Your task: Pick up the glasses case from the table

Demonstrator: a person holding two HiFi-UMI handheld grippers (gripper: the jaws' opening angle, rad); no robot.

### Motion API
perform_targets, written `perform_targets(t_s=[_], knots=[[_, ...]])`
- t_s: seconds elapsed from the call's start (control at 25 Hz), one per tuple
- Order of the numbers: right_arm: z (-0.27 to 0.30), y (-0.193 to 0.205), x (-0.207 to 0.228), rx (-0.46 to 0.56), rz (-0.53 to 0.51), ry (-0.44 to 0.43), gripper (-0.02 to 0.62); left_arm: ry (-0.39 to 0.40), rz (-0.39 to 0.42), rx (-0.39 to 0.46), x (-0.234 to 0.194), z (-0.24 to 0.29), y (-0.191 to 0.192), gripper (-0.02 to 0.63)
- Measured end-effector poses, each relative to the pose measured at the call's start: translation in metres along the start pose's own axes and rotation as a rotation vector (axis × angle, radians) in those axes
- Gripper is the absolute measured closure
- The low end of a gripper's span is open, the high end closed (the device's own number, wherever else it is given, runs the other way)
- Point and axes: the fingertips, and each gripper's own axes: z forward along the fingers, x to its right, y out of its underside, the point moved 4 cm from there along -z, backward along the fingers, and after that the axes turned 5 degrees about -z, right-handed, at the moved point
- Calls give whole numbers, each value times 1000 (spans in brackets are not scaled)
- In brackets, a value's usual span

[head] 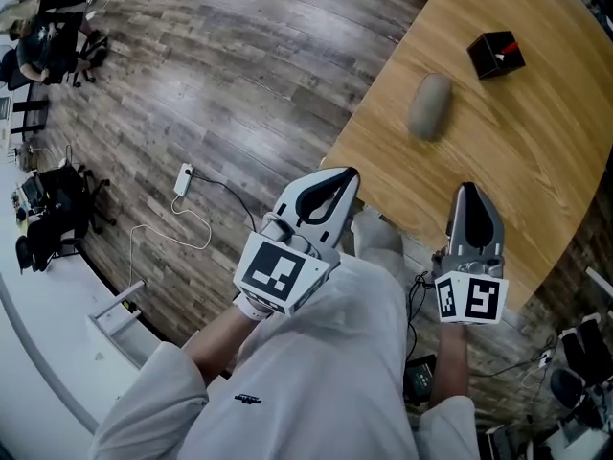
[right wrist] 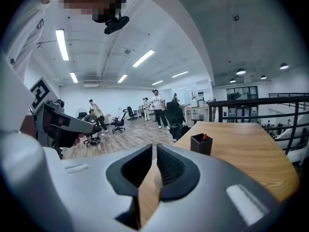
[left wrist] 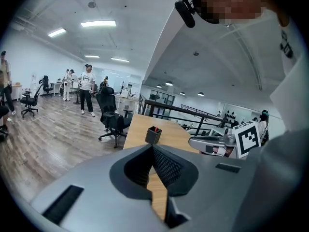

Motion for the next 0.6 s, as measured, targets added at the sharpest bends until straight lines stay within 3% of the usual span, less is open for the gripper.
perform_targets(t_s=[0.6], knots=[[56,54,2,-74,48,10,423,13,-19,-83,-33,44,31,600]])
